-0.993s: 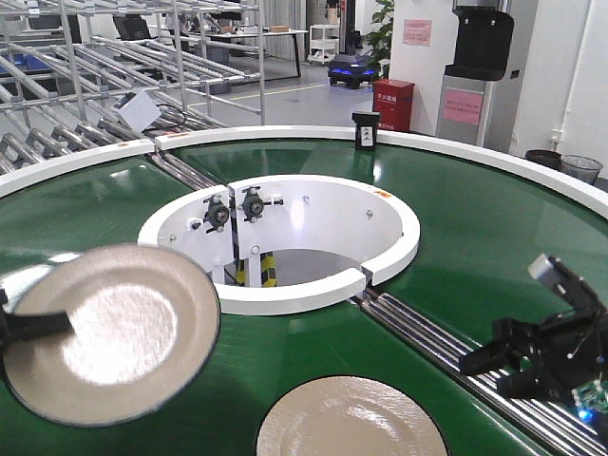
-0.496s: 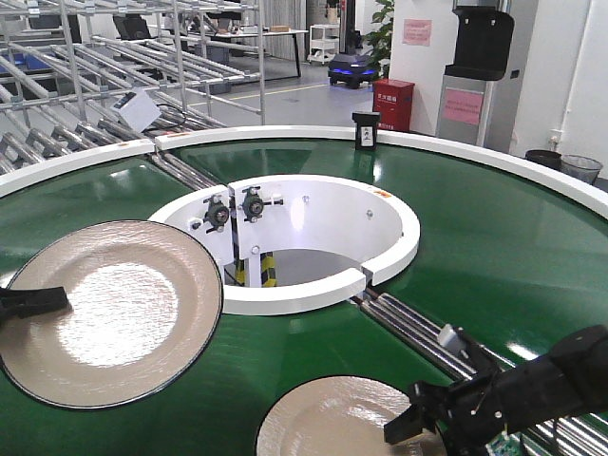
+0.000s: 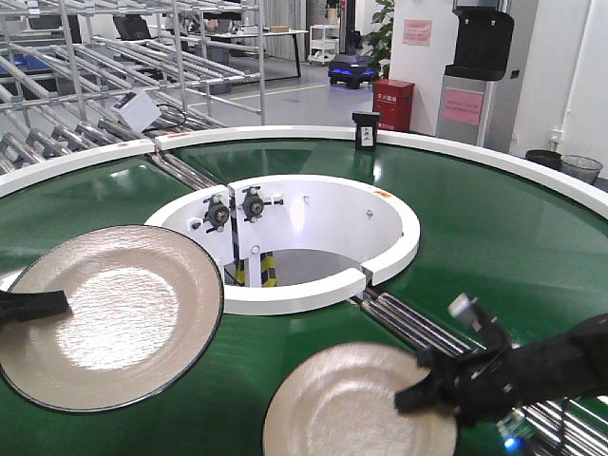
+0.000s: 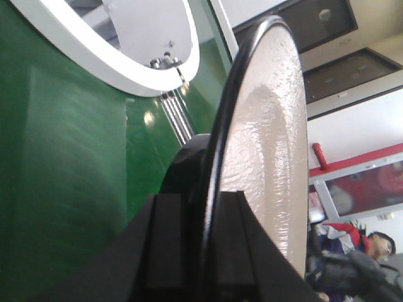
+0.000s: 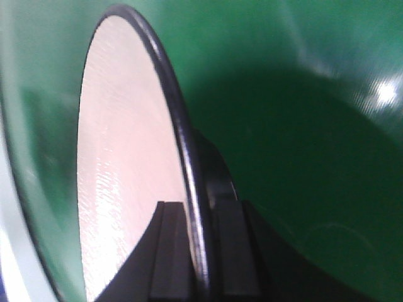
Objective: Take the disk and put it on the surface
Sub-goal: 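Grip each plate rim and lift both plates upright off the conveyor, then hold both plates while the base drives to the steel table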
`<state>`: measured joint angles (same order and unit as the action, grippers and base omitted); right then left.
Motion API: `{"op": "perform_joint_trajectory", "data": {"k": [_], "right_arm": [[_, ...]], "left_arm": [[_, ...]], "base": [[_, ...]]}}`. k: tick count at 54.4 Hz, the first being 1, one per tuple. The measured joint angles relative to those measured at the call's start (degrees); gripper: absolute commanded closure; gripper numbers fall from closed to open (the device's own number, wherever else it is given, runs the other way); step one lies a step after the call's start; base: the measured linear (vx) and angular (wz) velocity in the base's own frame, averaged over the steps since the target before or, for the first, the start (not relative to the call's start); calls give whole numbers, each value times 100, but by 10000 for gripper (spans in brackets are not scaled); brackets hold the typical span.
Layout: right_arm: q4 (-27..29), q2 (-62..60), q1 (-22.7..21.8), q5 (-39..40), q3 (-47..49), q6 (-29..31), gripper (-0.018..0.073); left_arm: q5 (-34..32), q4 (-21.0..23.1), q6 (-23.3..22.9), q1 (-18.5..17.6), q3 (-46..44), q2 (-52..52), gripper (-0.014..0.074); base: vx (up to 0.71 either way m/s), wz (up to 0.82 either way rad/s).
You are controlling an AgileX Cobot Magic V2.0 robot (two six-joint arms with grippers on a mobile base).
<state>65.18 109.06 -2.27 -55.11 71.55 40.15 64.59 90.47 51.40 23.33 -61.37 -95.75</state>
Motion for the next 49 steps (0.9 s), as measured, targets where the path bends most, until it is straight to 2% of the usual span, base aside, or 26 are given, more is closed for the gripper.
{"op": "perform_joint_trajectory", "data": {"k": [9,23,36,49], "right_arm": [[336,-1120,-542,-260,0,-254,568],[388,-2661,-1176,-546,0,-539,568],[363,-2912,-1237,-658,0,-629,568],[277,-2912,-1249,-660,0,-635,568]], "left_arm": [[34,-192,-168,0,118,261,597],[120,-174,-563,-69,353,1043,597],[84,-155,-667,-430,369,1210,597],[145,-156,-667,-445,369,1262,597]], "base": [[0,0],[0,0],[0,0],[0,0]]}}
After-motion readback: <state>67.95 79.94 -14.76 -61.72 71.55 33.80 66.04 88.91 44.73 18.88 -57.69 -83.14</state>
